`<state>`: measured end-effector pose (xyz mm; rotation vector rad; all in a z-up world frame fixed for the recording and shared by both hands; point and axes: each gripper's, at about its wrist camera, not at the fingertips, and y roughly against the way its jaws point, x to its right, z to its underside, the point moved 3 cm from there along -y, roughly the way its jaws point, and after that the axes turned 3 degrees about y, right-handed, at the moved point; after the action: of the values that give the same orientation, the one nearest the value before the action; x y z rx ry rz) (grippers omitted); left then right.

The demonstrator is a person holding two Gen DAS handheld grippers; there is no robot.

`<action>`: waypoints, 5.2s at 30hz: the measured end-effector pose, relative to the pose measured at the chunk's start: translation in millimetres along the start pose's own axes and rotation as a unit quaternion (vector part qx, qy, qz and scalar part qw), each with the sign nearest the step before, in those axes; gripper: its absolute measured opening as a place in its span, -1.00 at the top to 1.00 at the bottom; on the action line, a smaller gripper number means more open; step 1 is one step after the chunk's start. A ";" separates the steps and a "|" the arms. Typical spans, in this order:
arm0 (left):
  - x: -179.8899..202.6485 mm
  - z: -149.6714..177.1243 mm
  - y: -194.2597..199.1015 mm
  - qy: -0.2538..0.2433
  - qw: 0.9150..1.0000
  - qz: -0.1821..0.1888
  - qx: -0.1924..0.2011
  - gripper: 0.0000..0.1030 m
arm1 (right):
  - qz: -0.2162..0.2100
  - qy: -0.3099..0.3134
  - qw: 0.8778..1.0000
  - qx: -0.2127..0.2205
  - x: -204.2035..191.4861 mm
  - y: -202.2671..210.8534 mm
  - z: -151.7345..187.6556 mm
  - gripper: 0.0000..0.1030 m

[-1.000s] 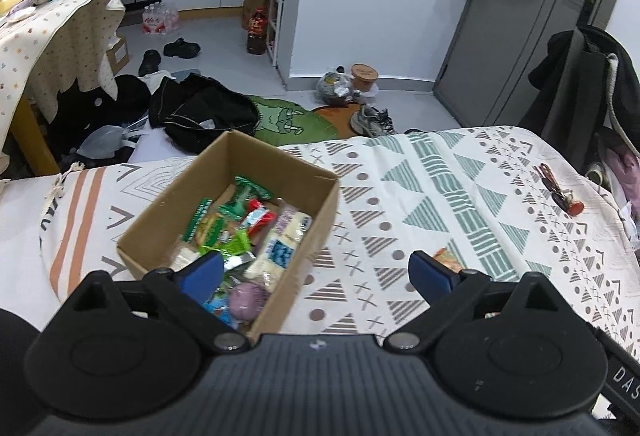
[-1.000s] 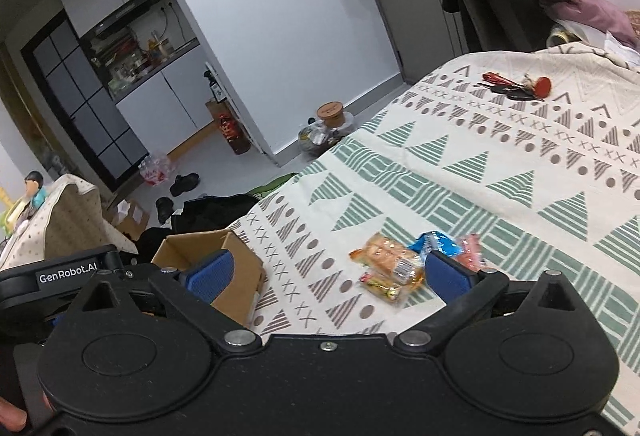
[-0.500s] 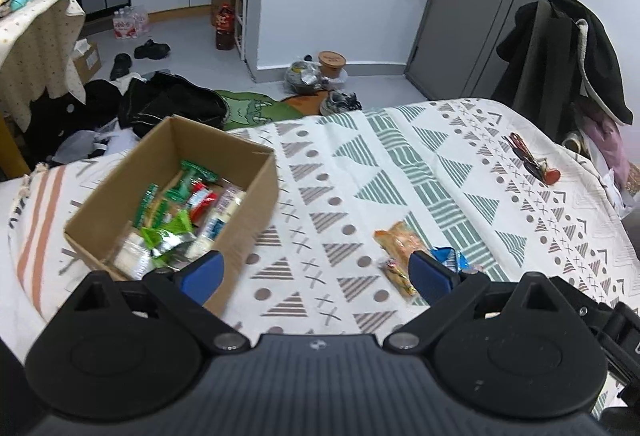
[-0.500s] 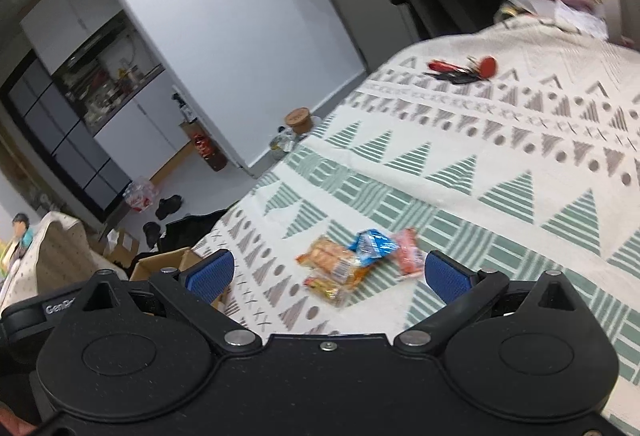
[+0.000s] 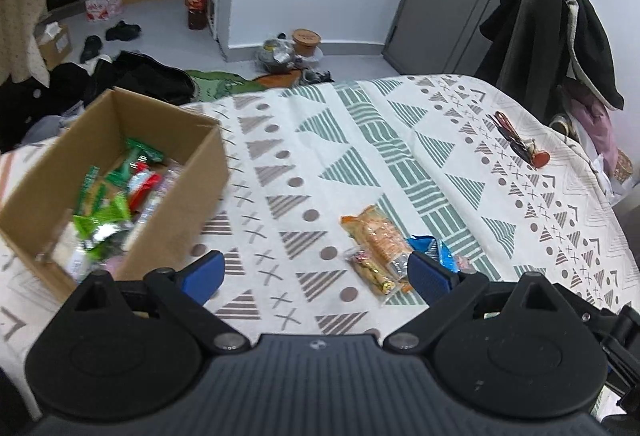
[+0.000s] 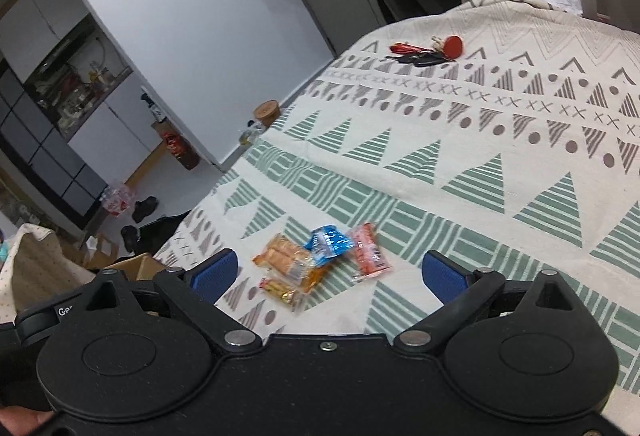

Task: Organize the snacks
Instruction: 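Move both tools back over the remaining snacks on the bedspread, then grasp the small peanut packet with the left gripper while the right gripper grasps the orange packet, then carry both packets over the cardboard box and open both grippers to drop them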

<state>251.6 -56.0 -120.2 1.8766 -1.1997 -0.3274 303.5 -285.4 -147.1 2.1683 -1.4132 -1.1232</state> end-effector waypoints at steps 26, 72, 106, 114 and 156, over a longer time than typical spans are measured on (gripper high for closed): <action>18.5 18.4 -123.2 0.022 0.996 0.041 -0.080 -0.08 | 0.064 0.013 0.996 -0.053 13.0 -87.3 4.2 -0.24; -23.3 -13.9 -39.3 0.032 0.999 0.025 0.014 0.73 | 0.034 0.046 0.998 -0.026 -31.0 -69.9 4.8 0.70; -154.5 -80.4 40.4 0.141 0.985 -0.030 0.100 0.73 | -0.089 0.102 0.991 0.023 -151.8 -33.2 15.5 0.72; -187.4 -80.6 35.5 0.172 0.981 -0.041 0.083 0.73 | -0.118 0.119 0.986 0.014 -184.0 -38.6 24.0 0.72; -242.2 -91.1 66.3 0.207 0.978 -0.013 0.020 -0.59 | -0.054 0.144 0.988 -0.015 -269.0 -21.8 25.7 -0.12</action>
<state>145.0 183.1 -67.2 1.8784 -0.9037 0.0752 243.5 -36.1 -59.3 2.2992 -1.1583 -0.8166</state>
